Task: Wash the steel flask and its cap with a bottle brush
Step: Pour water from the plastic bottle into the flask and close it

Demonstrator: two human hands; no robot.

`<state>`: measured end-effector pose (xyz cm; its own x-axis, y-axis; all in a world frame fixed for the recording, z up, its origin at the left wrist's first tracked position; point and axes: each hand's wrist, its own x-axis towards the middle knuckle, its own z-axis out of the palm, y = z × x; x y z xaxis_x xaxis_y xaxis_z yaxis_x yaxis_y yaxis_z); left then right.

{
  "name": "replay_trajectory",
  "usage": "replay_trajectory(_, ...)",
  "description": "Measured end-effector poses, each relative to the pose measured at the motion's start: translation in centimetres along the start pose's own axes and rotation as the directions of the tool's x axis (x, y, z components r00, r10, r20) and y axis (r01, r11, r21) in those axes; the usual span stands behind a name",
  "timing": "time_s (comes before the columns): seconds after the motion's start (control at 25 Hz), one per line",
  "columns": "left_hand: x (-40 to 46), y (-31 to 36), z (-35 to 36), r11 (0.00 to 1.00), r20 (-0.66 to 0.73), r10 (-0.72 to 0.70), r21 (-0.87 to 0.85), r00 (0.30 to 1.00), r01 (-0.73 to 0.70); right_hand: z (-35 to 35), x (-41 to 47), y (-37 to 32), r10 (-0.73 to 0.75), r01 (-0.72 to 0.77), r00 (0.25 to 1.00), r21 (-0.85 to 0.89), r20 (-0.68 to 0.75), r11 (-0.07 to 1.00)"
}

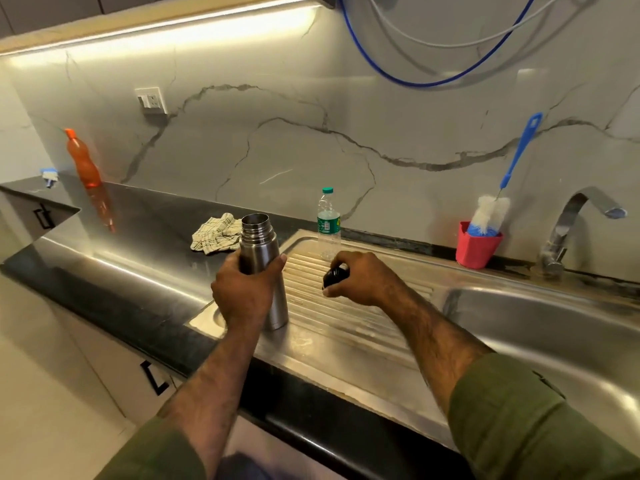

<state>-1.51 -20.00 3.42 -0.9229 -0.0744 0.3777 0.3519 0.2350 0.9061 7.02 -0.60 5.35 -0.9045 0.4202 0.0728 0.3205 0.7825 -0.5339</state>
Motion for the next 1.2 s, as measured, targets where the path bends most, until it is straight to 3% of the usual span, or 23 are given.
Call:
replay_trajectory(0.12, 0.4, 1.0, 0.5, 1.0, 0.011, 0.009, -0.008, 1.0, -0.009, -3.0, -0.9, 1.0, 0.023, -0.016, 0.998, 0.114, -0.059, 0.993)
replay_trajectory(0.32, -0.4, 6.0, 5.0, 0.989, 0.169, 0.119, -0.112, 0.978, -0.101, -10.4, -4.2, 5.9, 0.111, -0.068, 0.967, 0.188, -0.229, 0.98)
replay_trajectory(0.44, -2.5, 9.7, 9.2, 0.972, 0.273, 0.18, -0.199, 0.945, -0.128, -14.6, -7.5, 9.9, 0.199, -0.131, 0.844, 0.168, -0.498, 0.977)
replay_trajectory(0.52, -4.2, 11.5, 12.1, 0.961, 0.351, 0.195, -0.254, 0.916, -0.107, -16.0, -9.8, 12.4, 0.176, -0.188, 0.746, 0.051, -0.642, 0.981)
replay_trajectory(0.56, -5.1, 12.2, 13.5, 0.958, 0.39, 0.196, -0.272, 0.9, -0.091, -16.4, -10.8, 13.7, 0.159, -0.24, 0.763, -0.046, -0.626, 0.97)
replay_trajectory(0.64, -6.7, 12.9, 15.8, 0.956, 0.439, 0.19, -0.285, 0.878, -0.064, -16.3, -12.5, 15.4, 0.252, -0.356, 0.893, -0.242, -0.374, 0.903)
replay_trajectory(0.68, -7.5, 13.2, 16.8, 0.956, 0.465, 0.192, -0.286, 0.864, -0.059, -16.3, -13.2, 16.1, 0.299, -0.395, 0.897, -0.288, -0.324, 0.872)
replay_trajectory(0.8, -9.3, 13.6, 18.5, 0.956, 0.516, 0.201, -0.29, 0.833, -0.051, -16.7, -13.7, 16.4, 0.187, -0.372, 0.78, -0.203, -0.596, 0.906)
replay_trajectory(0.84, -9.8, 13.6, 18.7, 0.956, 0.529, 0.21, -0.287, 0.822, -0.059, -16.8, -13.7, 16.2, 0.179, -0.366, 0.789, -0.215, -0.587, 0.906)
replay_trajectory(0.92, -10.5, 13.8, 18.8, 0.956, 0.555, 0.225, -0.285, 0.801, -0.071, -16.7, -13.6, 16.3, 0.29, -0.426, 0.85, -0.252, -0.44, 0.869)
replay_trajectory(1.0, -10.7, 13.6, 18.9, 0.954, 0.58, 0.229, -0.292, 0.782, -0.062, -17.1, -13.8, 15.9, 0.318, -0.421, 0.828, -0.137, -0.461, 0.897)
replay_trajectory(1.2, -11.4, 13.1, 19.3, 0.957, 0.64, 0.208, -0.289, 0.739, -0.019, -22.1, -13.2, 10.8, 0.181, -0.094, 0.778, 0.174, -0.601, 0.98)
